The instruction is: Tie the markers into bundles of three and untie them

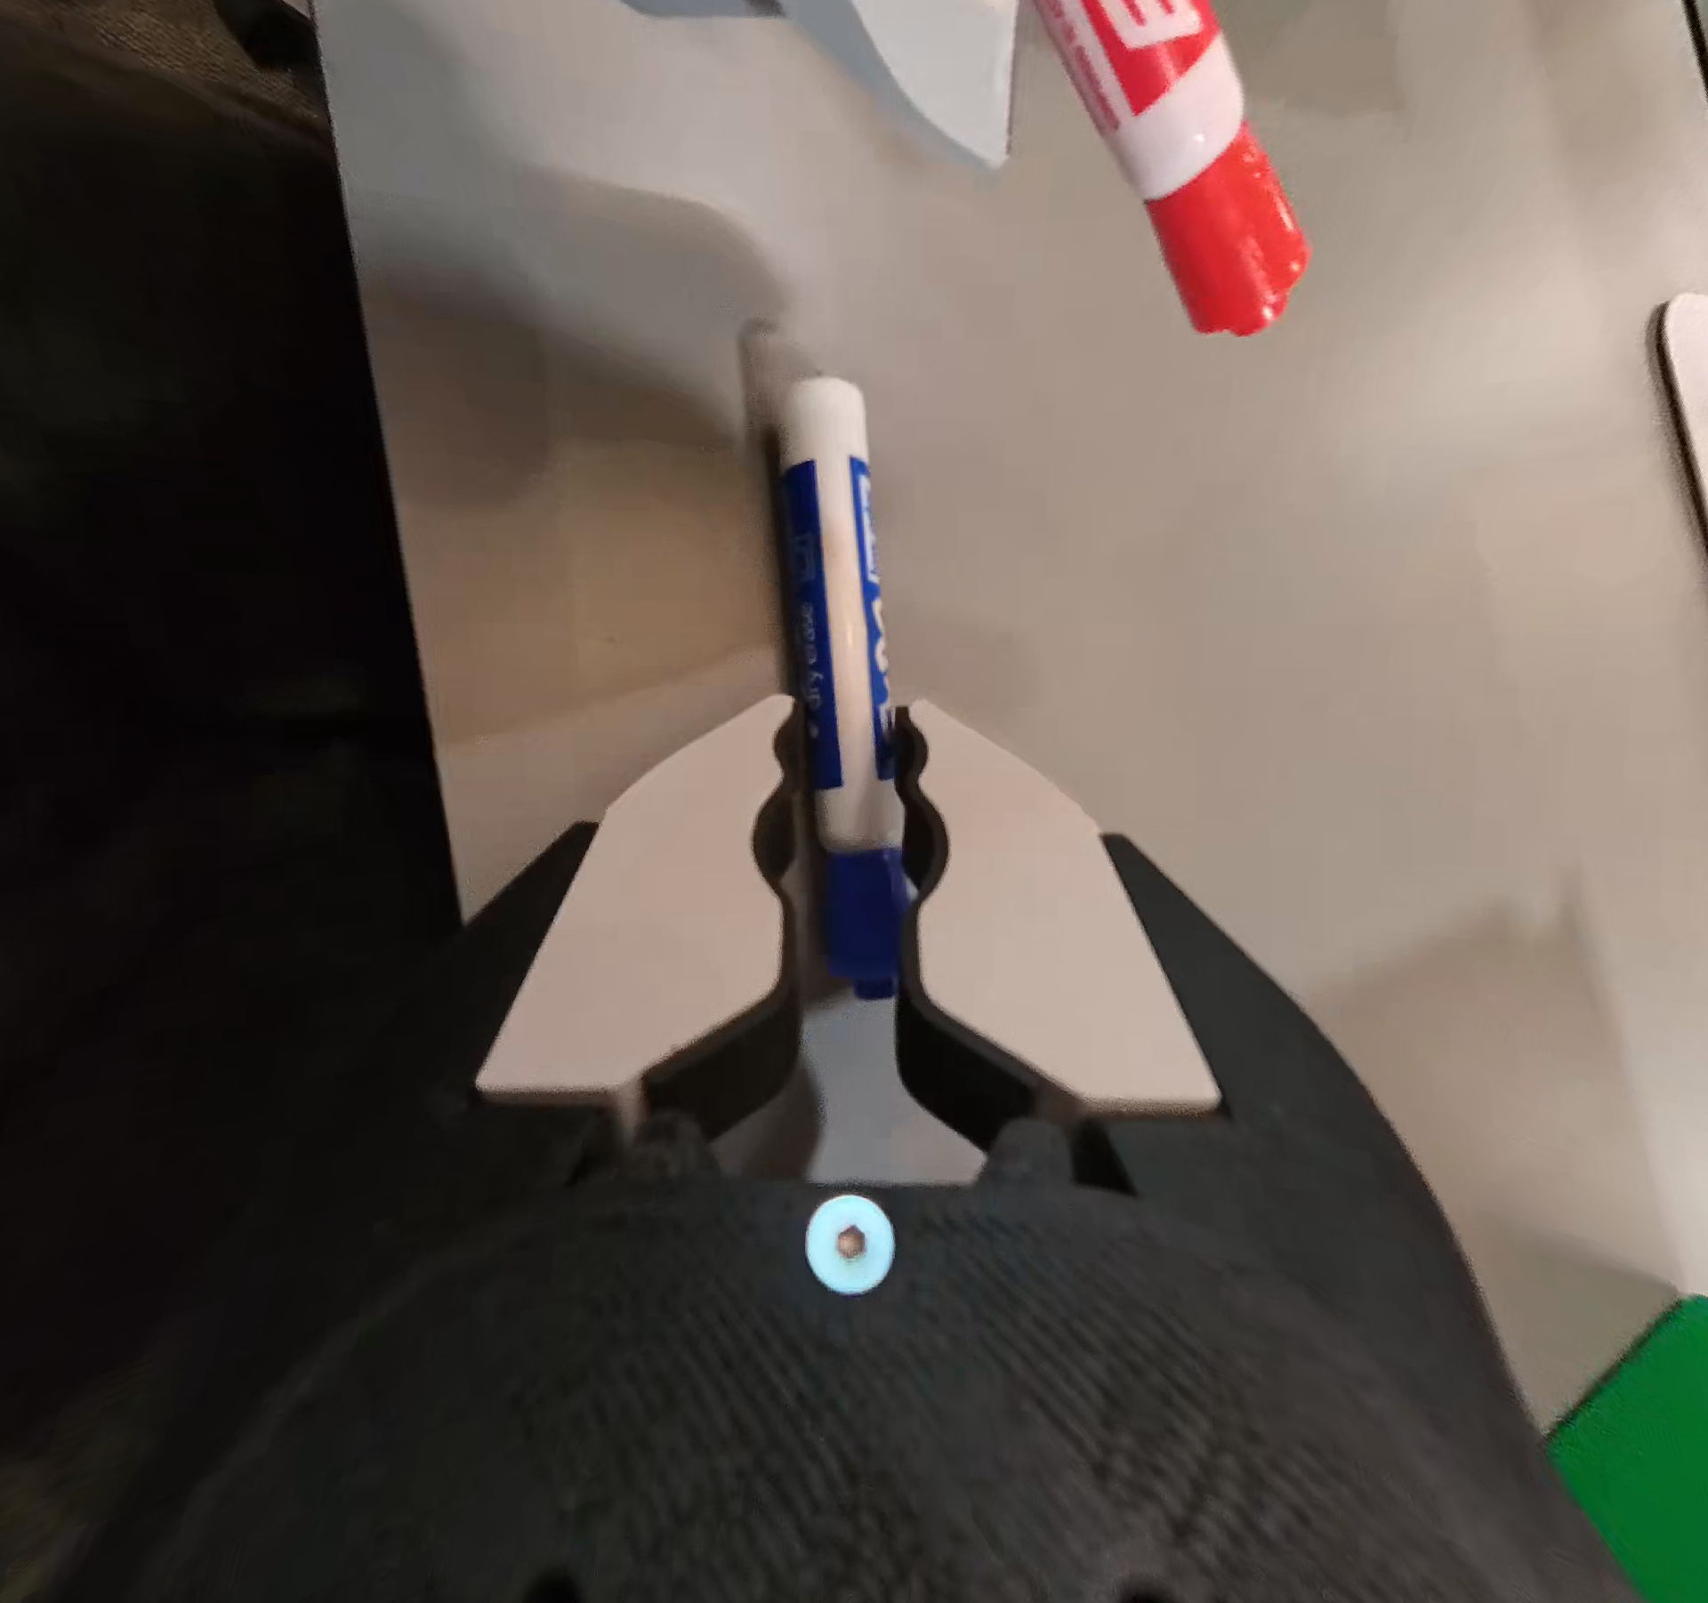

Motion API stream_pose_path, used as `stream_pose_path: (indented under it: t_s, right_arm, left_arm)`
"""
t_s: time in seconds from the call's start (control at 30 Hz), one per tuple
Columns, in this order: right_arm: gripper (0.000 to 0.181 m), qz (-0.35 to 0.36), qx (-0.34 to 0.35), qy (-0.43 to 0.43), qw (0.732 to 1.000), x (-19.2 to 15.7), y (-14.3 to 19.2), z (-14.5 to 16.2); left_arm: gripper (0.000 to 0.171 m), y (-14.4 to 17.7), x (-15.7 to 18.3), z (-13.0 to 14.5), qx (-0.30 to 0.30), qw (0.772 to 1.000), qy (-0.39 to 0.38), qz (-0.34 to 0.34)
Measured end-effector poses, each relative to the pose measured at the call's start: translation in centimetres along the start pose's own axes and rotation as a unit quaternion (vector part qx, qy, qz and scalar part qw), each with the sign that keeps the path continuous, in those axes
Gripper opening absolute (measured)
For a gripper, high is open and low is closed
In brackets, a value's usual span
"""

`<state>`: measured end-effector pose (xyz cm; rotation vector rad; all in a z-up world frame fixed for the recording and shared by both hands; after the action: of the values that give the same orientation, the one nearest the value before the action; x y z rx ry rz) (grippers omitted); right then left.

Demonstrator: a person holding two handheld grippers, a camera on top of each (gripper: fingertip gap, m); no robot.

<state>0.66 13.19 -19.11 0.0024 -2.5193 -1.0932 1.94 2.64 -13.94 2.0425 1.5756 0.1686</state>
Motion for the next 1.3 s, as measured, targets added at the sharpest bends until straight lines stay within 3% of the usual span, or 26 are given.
stream_pose_path:
  t_s: [0.1, 0.23, 0.77, 0.93, 1.03, 1.13, 1.23, 1.3]
  right_arm:
    - [0.018, -0.004, 0.0, -0.001, 1.0, 0.2, 0.4, -0.1]
    - [0.018, -0.004, 0.055, -0.036, 0.998, 1.1, 2.3, -2.3]
    - [0.017, 0.17, 0.076, -0.135, 0.973, 8.0, 8.5, -0.8]
    - [0.018, 0.258, 0.11, -0.185, 0.942, 12.1, 13.9, 0.1]
    - [0.018, 0.33, 0.108, -0.229, 0.909, 15.1, 18.9, 3.1]
    - [0.018, 0.384, 0.062, -0.29, 0.875, 17.3, 22.7, 9.6]
    - [0.017, 0.364, 0.006, -0.375, 0.853, 16.9, 23.0, 16.6]
    - [0.018, 0.308, 0.011, -0.437, 0.845, 15.8, 21.5, 18.6]
  left_arm:
    - [0.033, 0.1, 0.0, -0.1, 0.001, 1.0, -0.003, -0.001]
    - [0.033, 0.2, -0.3, -0.1, -0.001, 1.0, -0.005, -0.012]
    - [0.033, 0.7, -2.1, -0.1, 0.01, 0.999, 0.021, -0.035]
    - [0.033, 0.6, -1.8, 0.1, 0.007, 0.999, 0.017, -0.03]
    - [0.033, 0.5, -1.6, 0.2, 0.005, 1.0, 0.021, -0.021]
    - [0.033, 0.4, -1.3, 0.2, 0.004, 1.0, 0.02, -0.013]
    - [0.033, 0.2, -0.9, 0.4, 0.0, 1.0, 0.019, -0.006]
    - [0.033, 0.0, -0.6, 0.4, -0.003, 1.0, 0.015, -0.004]
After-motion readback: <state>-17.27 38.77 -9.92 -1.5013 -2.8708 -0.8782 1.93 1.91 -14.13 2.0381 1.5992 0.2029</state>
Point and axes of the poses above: each gripper's, where its closed fingertips meet, y back along the fingers, z out of its underside, x = y × z across the jaws, the point moved 2 cm from there along y, back along the fingers, and after that the axes turned 1 degree about x, right-handed, at the moved point
